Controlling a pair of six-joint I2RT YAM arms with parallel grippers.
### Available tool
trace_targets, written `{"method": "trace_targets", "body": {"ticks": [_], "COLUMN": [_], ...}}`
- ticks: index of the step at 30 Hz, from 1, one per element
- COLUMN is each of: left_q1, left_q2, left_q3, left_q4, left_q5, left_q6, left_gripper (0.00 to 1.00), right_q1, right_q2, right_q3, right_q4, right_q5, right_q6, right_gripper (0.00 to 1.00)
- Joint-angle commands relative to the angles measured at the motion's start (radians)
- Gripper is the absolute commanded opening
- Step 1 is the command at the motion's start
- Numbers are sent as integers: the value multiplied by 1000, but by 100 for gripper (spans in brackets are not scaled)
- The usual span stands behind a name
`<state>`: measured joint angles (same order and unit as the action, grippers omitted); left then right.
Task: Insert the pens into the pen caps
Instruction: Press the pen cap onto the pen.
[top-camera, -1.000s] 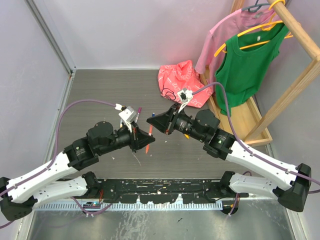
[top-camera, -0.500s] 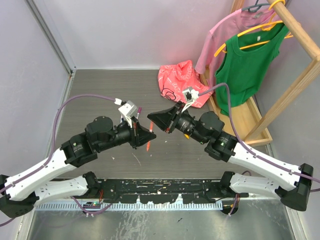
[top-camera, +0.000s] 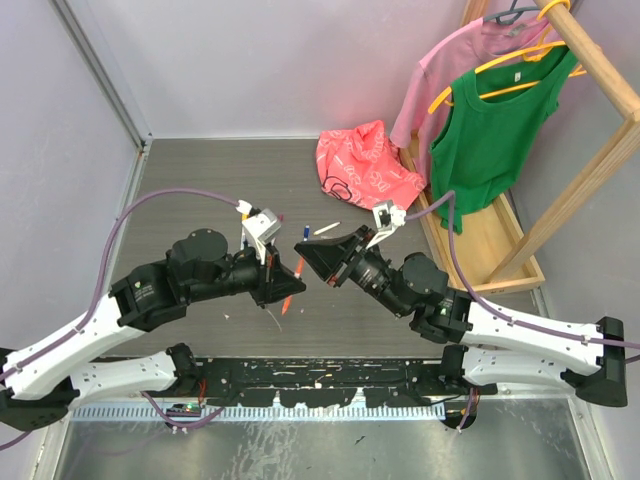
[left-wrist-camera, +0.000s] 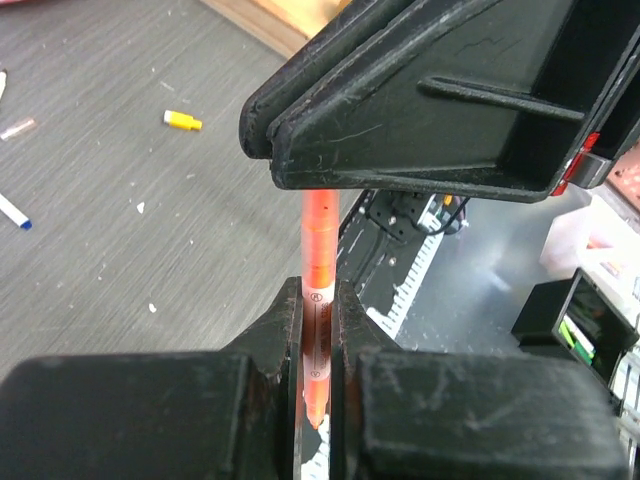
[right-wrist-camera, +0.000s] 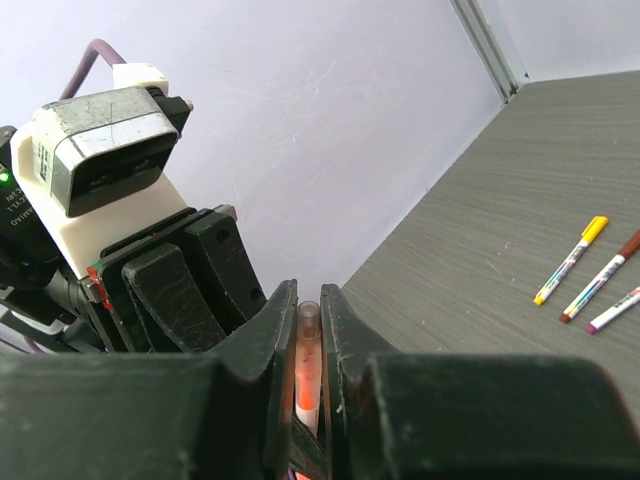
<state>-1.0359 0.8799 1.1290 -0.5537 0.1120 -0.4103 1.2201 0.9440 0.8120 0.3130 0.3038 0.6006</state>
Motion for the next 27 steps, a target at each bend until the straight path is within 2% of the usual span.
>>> {"method": "trace_targets", "body": {"ticks": [1, 12, 15, 16, 20, 27], "left_q1": [28, 28, 27, 28, 28, 27], "left_q2": [-4, 11, 9, 6, 7, 13], "left_q3": [140, 128, 113, 104, 77, 47], "left_q4": [423, 376, 354, 354, 344, 326], "left_q5": [-141, -74, -39, -28, 24, 67], "left_q6": [22, 11, -1, -7, -35, -54], "left_gripper": [0, 0, 0, 0, 0, 0], "right_q1": [118, 122, 122, 122, 121, 120], "right_q2": [43, 28, -3, -15, -43, -20], "right_q3": [-119, -106, -51, -25, 111, 299], "right_q4": [-277, -225, -233, -248, -290, -278], "right_q5": [-194, -157, -97, -36, 117, 192], "right_q6": [60, 49, 13, -6, -81, -221], "right_gripper": [0, 0, 0, 1, 8, 28]}}
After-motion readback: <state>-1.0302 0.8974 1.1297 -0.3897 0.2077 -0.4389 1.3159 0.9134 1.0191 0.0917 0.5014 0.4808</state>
